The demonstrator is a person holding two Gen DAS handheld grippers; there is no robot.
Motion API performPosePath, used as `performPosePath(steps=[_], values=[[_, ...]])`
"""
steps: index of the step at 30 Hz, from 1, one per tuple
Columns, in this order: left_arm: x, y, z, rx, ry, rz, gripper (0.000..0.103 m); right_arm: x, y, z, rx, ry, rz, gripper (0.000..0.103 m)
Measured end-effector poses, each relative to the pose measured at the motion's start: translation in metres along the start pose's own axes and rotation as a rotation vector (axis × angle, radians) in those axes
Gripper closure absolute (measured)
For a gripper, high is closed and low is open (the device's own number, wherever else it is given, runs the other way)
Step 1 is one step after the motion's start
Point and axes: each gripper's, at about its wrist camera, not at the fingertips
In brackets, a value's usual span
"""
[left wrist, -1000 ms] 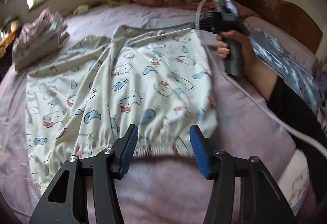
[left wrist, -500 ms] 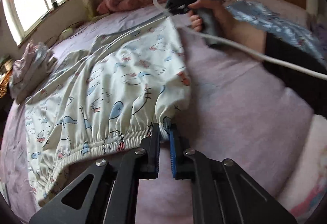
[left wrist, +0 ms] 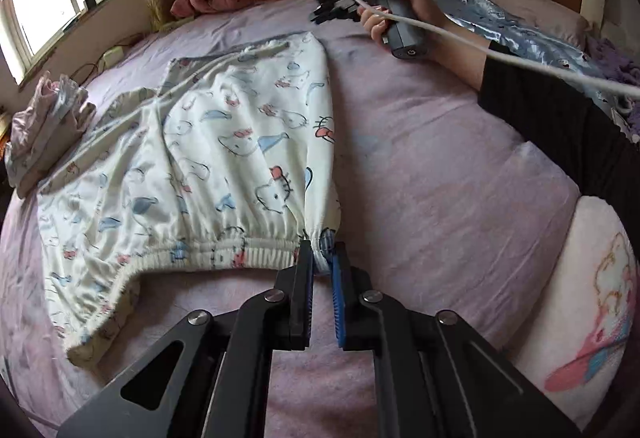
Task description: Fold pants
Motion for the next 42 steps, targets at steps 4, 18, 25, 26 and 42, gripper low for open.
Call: performPosePath(steps=[4,18,25,26,42], values=[[-0.004,0.008,0.002,0.020,0.044,-0.037,0.079,0.011,-0.005,0.006,-0.027,-0.046,0.049,0.060],[0.016,0.022,-0.002,0.088,0.066,-0.123,0.063,0.045,-0.016,0.012,-0.093,-0.082,0.110,0.062],[0.012,0.023,0.000,0.086,0.086,-0.137,0.090,0.048,-0.003,0.016,0.008,-0.121,-0.043,0.101],[0.012,0.021,0.000,0.083,0.092,-0.156,0.094,0.046,-0.002,0.016,0.012,-0.105,-0.043,0.101],[-0.021,-0.009,-0.012,-0.038,0.155,-0.082,0.095,-0.012,-0.063,0.023,-0.150,0.084,0.028,0.101]])
Point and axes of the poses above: each gripper's, at about its wrist camera, not at the fingertips, and x roughly the way its jaws point, y to its right, z to its underside, and after that the axes turned 4 degrees about -x, right-handed
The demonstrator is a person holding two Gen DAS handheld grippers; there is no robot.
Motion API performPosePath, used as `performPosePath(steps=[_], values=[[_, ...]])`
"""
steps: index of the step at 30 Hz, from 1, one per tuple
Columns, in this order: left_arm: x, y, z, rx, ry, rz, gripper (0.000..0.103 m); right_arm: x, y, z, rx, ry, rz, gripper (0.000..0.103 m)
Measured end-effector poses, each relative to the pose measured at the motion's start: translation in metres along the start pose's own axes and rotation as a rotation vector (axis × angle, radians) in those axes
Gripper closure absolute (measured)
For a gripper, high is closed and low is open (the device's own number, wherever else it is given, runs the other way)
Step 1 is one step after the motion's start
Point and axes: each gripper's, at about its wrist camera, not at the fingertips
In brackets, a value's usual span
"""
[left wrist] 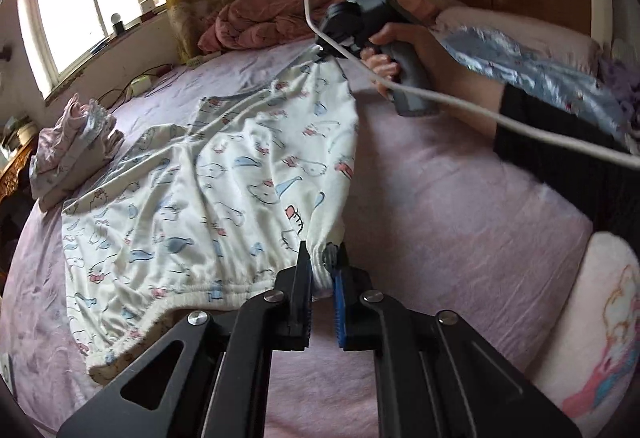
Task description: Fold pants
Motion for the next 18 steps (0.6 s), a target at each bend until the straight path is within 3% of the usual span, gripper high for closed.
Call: performPosePath(steps=[4,8,18], values=[[-0.012,-0.021,-0.002,-0.063,0.010,0.008,0.095,-0.012,-0.018,-0.007,-0.042,0.020,0.029,0.101],[-0.029,-0.042,0.003,-0.078,0.051,-0.048,0.095,-0.022,-0.040,-0.020,-0.046,0.037,0.013,0.102],[-0.062,-0.107,0.029,-0.190,0.079,-0.070,0.095,-0.027,-0.170,-0.052,-0.164,0.051,0.004,0.102]])
Point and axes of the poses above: each gripper's, at about its wrist camera, not at the fingertips, and x roughly the way its jaws point, y to its right, z to its underside, and after that the axes turned 4 degrees about -x, right-handed
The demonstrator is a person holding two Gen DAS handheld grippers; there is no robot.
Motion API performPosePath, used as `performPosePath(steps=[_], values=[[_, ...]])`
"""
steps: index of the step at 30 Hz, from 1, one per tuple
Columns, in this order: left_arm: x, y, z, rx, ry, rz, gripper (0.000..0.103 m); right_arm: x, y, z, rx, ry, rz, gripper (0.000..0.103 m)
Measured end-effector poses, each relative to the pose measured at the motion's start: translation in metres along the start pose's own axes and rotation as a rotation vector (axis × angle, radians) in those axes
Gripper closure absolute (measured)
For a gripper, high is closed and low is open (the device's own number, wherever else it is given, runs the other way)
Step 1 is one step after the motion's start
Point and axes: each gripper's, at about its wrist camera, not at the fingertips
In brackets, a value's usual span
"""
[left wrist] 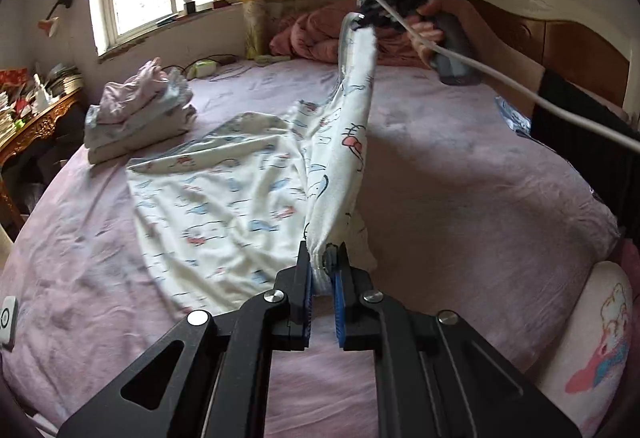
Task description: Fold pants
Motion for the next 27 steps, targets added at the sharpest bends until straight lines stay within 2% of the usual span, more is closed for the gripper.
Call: performPosePath(steps=[6,12,20,27], values=[[-0.008,-0.049,0.005,-0.097,0.005,-0.027,0.095,0.033,-0.085,-0.008,-0.072,-0.045,-0.015,0.102],[0.003,-0.083,0.018,-0.159,-0.033,-0.042,0.095,0.087,-0.154,0.008,-0.106,-0.112,-0.062,0.102],[0.008,-0.103,0.049,-0.207,-0.102,-0.008,0.095,0.138,-0.236,0.025,-0.233,-0.180,-0.093,0.102],[0.015,-0.107,0.064,-0.224,-0.133,-0.005,0.095,0.192,-0.283,0.055,-0.296,-0.282,-0.119,0.102]])
Point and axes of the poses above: each gripper's, at about its wrist camera, not at the fingertips, and x roughly the way its jaws point, y to its right, z to its underside, and after that the axes turned 4 degrees about -x, right-handed
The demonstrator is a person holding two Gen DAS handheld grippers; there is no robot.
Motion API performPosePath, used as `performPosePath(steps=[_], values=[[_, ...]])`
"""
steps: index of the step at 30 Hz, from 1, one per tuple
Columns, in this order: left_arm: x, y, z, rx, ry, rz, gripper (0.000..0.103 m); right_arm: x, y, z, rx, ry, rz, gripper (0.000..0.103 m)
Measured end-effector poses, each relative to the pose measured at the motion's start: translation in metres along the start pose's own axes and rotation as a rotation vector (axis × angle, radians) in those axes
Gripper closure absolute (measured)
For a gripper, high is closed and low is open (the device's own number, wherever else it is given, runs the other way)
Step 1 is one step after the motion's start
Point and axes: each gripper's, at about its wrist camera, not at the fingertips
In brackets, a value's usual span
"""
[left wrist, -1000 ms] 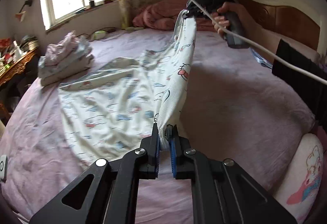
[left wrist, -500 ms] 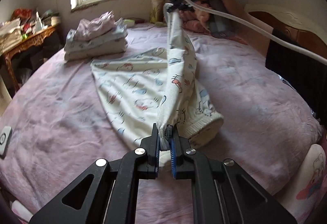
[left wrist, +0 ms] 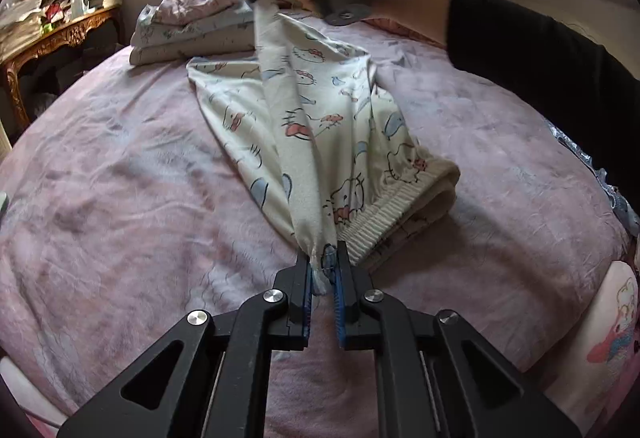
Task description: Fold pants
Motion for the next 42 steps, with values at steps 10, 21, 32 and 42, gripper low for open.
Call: performPosePath(steps=[10,21,32,42], values=[[0.005,-0.010,0.004,-0.021,-0.016,0.033,0.094,0.076,-0.042,0.012,-0.023,-0.110,-0.081,0.102],[0.004,-0.007,0.007,-0.011,-0.020,0.023,0.094,0.112,-0.061,0.021,-0.045,-0.186,-0.086,0.102],[-0.002,-0.019,0.005,-0.034,-0.029,-0.017,0.054,0.114,-0.061,0.018,0.032,-0.243,-0.096,0.081],[-0.019,-0.010,0.008,0.019,0.041,-0.021,0.044,0.057,-0.067,0.010,0.011,-0.140,-0.086,0.050]])
Point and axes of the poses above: each gripper's, at about its wrist camera, not at the fingertips, and x roughly the way its jaws point, y to its right, z to its underside, and after that the axes turned 4 degrees about -x, right-handed
